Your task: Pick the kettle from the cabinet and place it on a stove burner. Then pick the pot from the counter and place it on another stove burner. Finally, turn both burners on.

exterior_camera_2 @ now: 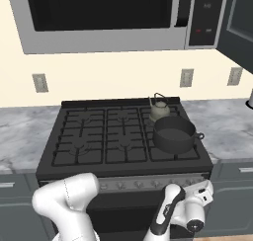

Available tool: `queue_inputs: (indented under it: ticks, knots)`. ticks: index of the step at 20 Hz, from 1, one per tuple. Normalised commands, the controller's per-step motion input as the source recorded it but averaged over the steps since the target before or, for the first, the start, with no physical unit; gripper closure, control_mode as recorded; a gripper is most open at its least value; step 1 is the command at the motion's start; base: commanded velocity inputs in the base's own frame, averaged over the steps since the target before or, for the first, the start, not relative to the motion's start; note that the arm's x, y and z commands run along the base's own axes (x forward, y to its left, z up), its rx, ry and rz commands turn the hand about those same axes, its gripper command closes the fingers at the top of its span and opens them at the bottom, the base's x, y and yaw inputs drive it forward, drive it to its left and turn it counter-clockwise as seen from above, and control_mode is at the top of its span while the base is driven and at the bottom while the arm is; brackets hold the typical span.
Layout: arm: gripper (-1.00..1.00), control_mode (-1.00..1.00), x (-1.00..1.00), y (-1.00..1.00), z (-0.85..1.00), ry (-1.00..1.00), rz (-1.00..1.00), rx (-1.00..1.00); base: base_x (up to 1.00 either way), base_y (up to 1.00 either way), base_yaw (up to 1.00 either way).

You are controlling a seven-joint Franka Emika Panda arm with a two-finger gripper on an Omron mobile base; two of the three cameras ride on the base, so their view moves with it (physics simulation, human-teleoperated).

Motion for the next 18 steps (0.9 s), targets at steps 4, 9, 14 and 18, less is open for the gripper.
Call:
queue_inputs:
  ticks: [4,9,14,18]
  knots:
    - [-1.00,-1.00,0.06,-0.04,-0.09,0.01,0.00,0.01,0.00,0.00,0.00]
    - [-1.00,-1.00,0.07,-0.04,-0.16,0.03,0.00,0.00,0.00,0.00,0.00]
    - [-1.00,-1.00,0.09,-0.02,-0.14,0.03,0.00,0.00,0.00,0.00,0.00]
    - [-1.00,-1.00,0.02,0.00,-0.03,0.00,0.00,0.00,0.00,0.00,0.00]
